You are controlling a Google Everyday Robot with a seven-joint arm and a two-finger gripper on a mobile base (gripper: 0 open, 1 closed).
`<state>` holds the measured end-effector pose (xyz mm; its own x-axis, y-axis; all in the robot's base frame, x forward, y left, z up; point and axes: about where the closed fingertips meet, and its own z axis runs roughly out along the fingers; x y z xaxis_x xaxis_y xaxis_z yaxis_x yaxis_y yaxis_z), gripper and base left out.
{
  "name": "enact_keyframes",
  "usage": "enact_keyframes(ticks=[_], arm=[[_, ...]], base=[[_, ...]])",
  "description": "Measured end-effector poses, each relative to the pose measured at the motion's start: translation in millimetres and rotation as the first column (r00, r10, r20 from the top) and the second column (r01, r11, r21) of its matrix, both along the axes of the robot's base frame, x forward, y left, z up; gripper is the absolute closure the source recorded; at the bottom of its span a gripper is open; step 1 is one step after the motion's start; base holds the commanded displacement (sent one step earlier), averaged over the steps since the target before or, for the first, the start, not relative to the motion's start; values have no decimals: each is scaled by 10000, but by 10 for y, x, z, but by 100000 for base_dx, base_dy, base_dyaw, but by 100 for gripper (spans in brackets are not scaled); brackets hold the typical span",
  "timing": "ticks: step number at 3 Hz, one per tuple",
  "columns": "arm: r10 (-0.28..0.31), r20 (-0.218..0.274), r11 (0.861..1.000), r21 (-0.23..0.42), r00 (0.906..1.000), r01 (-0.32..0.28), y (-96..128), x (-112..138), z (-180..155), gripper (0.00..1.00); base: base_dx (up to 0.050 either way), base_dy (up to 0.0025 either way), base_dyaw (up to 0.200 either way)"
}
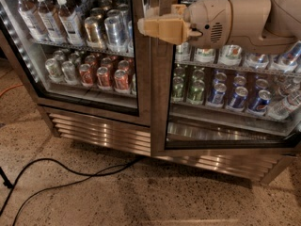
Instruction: Open right fridge door
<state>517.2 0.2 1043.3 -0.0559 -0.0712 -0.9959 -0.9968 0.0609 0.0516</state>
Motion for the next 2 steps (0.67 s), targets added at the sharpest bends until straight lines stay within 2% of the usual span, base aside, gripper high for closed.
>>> enact_keyframes(ticks=[2], arm=[[0, 0, 10000, 0, 10000, 0, 0, 0, 0, 100]], base=[[-4998, -4, 25]])
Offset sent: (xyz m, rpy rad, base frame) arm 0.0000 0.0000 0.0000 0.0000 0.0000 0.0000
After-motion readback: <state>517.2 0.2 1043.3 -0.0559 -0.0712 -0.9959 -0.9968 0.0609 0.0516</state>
